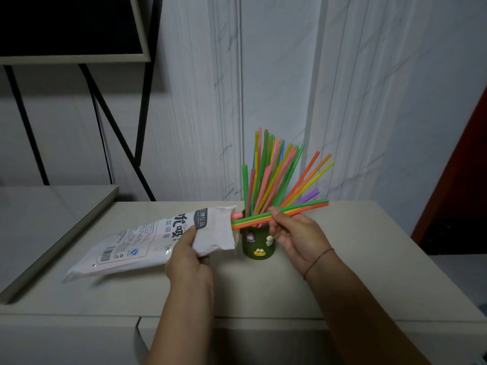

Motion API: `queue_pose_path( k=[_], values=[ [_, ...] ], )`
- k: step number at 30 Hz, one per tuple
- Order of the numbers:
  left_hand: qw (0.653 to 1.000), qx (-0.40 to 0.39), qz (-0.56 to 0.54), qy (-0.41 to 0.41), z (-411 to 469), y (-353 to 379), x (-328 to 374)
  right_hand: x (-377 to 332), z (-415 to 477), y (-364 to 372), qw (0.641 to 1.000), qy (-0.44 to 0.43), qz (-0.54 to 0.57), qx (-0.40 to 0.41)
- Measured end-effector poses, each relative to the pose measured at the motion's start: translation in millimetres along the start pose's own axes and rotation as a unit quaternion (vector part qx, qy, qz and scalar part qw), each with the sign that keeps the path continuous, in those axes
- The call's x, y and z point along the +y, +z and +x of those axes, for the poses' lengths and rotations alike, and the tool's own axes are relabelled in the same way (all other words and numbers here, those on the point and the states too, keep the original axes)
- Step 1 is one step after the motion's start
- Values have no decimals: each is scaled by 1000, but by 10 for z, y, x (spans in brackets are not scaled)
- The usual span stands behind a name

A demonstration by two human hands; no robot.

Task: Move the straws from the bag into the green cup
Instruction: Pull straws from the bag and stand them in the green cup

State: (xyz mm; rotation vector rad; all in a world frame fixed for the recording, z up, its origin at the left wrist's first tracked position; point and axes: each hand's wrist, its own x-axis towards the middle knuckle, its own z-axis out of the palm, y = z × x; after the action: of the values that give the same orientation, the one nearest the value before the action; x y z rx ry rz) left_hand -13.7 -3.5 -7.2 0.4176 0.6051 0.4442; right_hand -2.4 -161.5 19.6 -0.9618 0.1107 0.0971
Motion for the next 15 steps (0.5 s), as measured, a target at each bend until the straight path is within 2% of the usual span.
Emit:
queue_pose_path(
  k=[7, 11, 15],
  values=[
    [1000, 5, -6, 8, 70, -6, 12, -74, 42, -81, 1000, -3, 18, 17],
    [1000, 4, 1, 3, 55, -5, -84, 49, -9, 19, 1000, -2, -5, -15],
    [1000, 10, 1, 5, 53, -6, -91, 63, 0, 27, 999, -25, -40, -7]
  ],
)
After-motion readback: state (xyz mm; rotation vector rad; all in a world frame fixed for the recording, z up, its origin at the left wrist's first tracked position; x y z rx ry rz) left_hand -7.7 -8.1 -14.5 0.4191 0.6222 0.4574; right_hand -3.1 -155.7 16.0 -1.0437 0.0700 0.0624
